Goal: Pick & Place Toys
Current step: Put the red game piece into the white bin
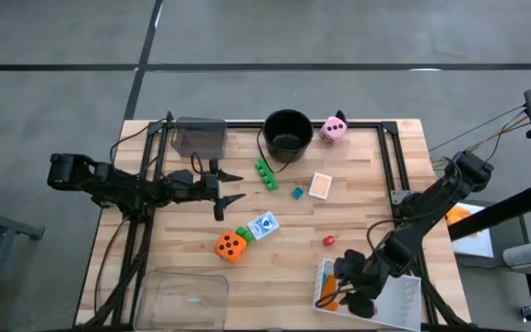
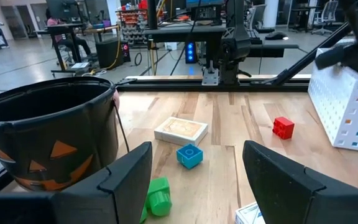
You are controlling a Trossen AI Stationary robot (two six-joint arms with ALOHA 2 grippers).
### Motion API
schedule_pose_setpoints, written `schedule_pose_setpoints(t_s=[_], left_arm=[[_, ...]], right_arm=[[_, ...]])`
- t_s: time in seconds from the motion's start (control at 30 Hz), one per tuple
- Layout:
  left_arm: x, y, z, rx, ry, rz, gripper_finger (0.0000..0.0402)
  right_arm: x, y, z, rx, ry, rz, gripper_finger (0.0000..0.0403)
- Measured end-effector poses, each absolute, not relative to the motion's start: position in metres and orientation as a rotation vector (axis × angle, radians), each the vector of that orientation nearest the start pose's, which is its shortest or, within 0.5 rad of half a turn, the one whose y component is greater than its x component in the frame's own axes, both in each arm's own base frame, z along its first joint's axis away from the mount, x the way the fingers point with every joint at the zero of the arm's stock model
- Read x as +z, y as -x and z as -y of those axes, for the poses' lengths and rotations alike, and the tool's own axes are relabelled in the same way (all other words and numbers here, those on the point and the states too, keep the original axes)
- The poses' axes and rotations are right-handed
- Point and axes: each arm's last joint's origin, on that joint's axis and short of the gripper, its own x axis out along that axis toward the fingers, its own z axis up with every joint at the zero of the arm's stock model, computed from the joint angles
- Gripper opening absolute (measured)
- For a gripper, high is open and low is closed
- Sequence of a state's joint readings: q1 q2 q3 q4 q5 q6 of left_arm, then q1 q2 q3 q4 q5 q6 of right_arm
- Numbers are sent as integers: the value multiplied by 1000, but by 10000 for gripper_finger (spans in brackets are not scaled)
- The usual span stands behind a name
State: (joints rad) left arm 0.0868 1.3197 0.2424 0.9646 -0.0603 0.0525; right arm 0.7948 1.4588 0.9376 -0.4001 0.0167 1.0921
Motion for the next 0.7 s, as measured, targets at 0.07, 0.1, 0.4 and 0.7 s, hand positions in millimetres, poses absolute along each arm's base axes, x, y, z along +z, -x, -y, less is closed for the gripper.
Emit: schedule_pose_setpoints(t_s=[0.07,0.1,0.4,0.7], left_arm=[[161,-218,-21,144,-52,-117,253],[161,-218,-21,144,-52,-117,253],[161,-218,-21,144,-53,-116,253],[161,-218,-21,144,-50,-115,253]], right_arm=[[232,-209,-211,156,-591,-1117,270],[239,-210,-212,149,-569,-1105,270],[296,-221,-210,19,-212,-807,272],[297,-225,-178,-233,11,-757,272]])
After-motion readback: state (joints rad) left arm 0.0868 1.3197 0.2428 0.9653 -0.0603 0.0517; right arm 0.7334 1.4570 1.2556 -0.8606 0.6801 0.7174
